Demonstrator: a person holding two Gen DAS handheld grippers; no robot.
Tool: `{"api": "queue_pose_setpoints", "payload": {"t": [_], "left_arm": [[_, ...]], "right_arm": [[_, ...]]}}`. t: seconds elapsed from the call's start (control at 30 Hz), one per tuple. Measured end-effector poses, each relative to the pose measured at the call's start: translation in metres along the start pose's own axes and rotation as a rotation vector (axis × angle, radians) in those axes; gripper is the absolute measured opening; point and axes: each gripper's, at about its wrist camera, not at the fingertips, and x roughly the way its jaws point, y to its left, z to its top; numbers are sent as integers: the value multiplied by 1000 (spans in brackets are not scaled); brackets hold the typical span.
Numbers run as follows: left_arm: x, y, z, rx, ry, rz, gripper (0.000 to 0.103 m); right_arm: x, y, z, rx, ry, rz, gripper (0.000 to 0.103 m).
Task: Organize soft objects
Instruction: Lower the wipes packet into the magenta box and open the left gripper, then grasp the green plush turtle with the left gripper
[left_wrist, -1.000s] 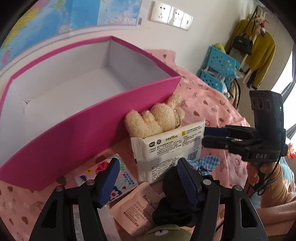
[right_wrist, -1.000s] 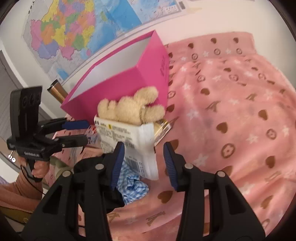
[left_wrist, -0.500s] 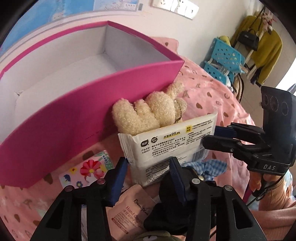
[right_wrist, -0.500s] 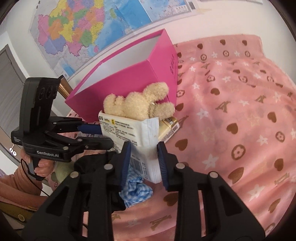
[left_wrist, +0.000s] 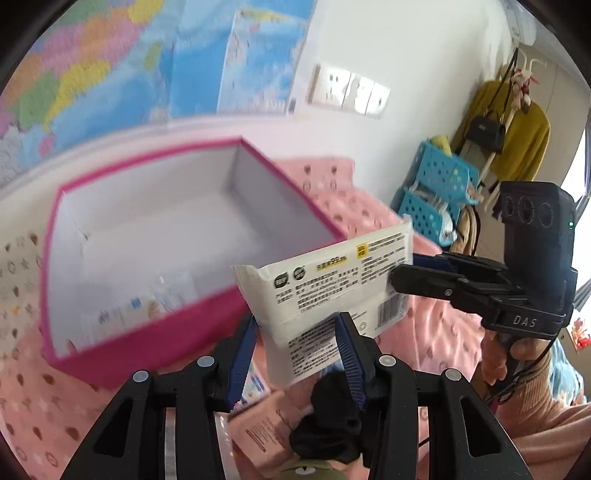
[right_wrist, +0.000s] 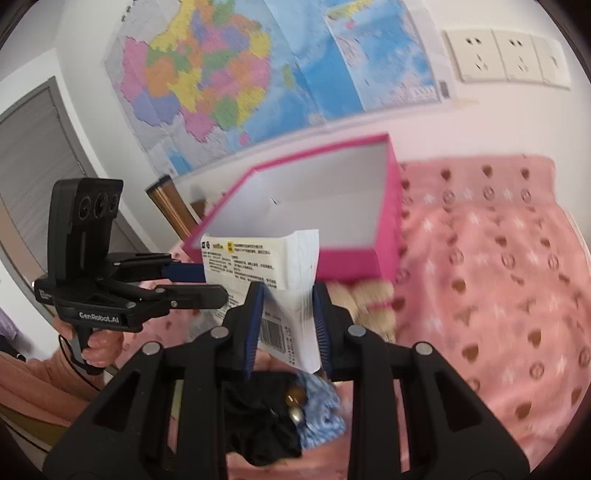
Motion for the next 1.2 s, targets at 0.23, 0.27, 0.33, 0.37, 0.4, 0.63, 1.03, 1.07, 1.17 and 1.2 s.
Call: {"api": "queue_pose_setpoints", "payload": {"t": [0.23, 0.27, 0.33, 0.37, 0.4, 0.63, 1.03, 1.07, 1.17, 1.2], "left_arm": [[-8, 11, 40, -11, -54, 27, 45], [-7, 15, 45, -20, -55, 26, 45], [-4, 21, 57, -33, -58, 30, 45], [-3, 23, 60, -32, -59, 37, 45], [-1, 28, 63, -41, -57, 41, 45], [30, 54, 71, -114, 10, 46, 45], [78, 86, 63, -189, 120, 128, 44], [77, 87, 62, -195, 117, 132, 44], [67, 88, 55, -183, 88, 151, 46], [59, 87, 52, -173, 72, 161, 46]], "right_arm": [[14, 7, 44, -38, -29, 29, 29], [17, 4, 50, -31, -28, 36, 29], [23, -1, 61, -19, -27, 47, 29], [27, -4, 66, -14, -24, 51, 29], [31, -7, 71, -4, -18, 55, 29], [67, -29, 84, 49, 55, 32, 30], [86, -56, 86, 132, 117, -152, 47], [82, -54, 86, 123, 105, -159, 48], [70, -46, 82, 97, 80, -137, 48], [67, -43, 82, 92, 76, -126, 48]]}}
